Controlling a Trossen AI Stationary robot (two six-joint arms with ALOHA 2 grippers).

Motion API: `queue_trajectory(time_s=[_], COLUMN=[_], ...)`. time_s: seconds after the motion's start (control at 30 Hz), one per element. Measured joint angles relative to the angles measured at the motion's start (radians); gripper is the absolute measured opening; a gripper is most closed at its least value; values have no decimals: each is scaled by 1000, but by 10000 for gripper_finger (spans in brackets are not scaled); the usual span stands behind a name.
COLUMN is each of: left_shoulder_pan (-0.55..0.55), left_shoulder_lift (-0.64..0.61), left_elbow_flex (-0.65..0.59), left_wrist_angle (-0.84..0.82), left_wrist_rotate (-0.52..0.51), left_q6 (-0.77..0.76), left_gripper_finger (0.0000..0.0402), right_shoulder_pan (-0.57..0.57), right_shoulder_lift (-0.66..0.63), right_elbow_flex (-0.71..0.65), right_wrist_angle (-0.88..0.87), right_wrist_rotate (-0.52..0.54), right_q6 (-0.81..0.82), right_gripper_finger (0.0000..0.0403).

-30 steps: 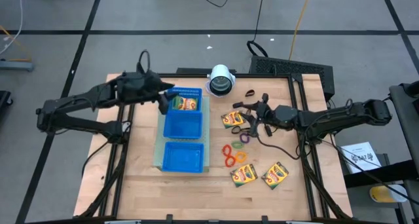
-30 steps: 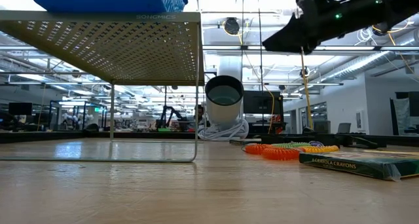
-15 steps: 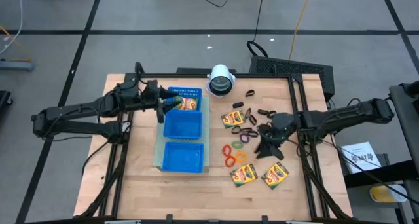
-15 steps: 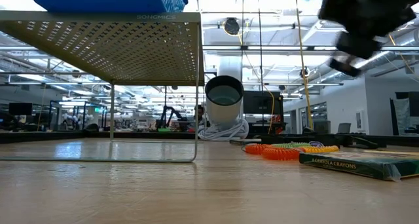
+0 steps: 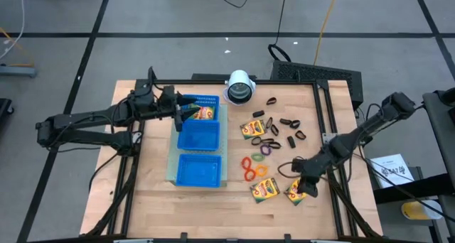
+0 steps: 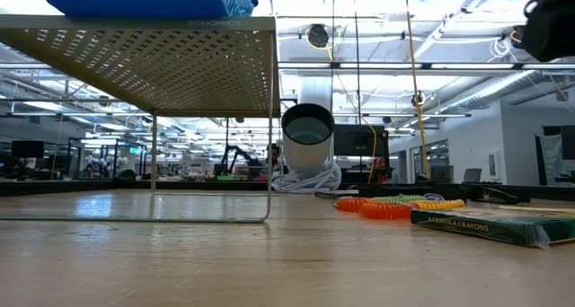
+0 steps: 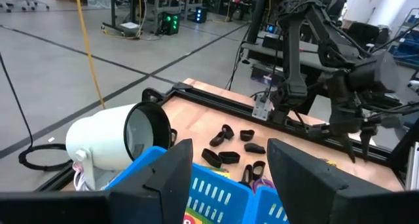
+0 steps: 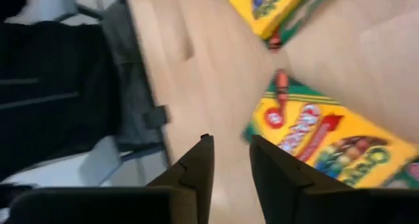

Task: Pick & Place Office Desk Supplies
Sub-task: Put the crayon box into the top blue bin on the shelf

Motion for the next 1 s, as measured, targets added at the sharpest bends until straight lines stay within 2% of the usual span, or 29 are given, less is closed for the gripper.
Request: queue_trajectory(time_s=[0.27, 0.4, 0.53, 0.63, 0.73, 0.9, 1.0], left_shoulder_pan=[-2, -2, -2, -2, -2, -2, -2], left_shoulder_lift=[-1, -1, -1, -1, -1, -1, -1], left_elbow_flex=[0, 0, 0, 0, 0, 0, 0], left_wrist_angle=[-2, -4, -8, -11, -12, -11, -10], left_wrist_rotate=[0, 0, 0, 0, 0, 0, 0], left_q6=[-10, -10, -4, -1, 0, 1, 9], left_gripper_finger=[207, 207, 207, 207, 207, 207, 207], right_shoulder_pan=[86, 89, 76, 51, 4, -92, -148], right_shoulder_lift=[75, 110, 139, 157, 165, 168, 168], right_elbow_flex=[-97, -121, -146, -169, -185, -190, -195], right_wrist_angle=[219, 227, 229, 230, 241, 273, 345], right_wrist_rotate=[-14, -44, -2, 72, 193, 475, 591], right_q6=[23, 18, -9, -68, -140, -319, -428], right_gripper_finger=[38, 6, 8, 3, 2, 1, 3])
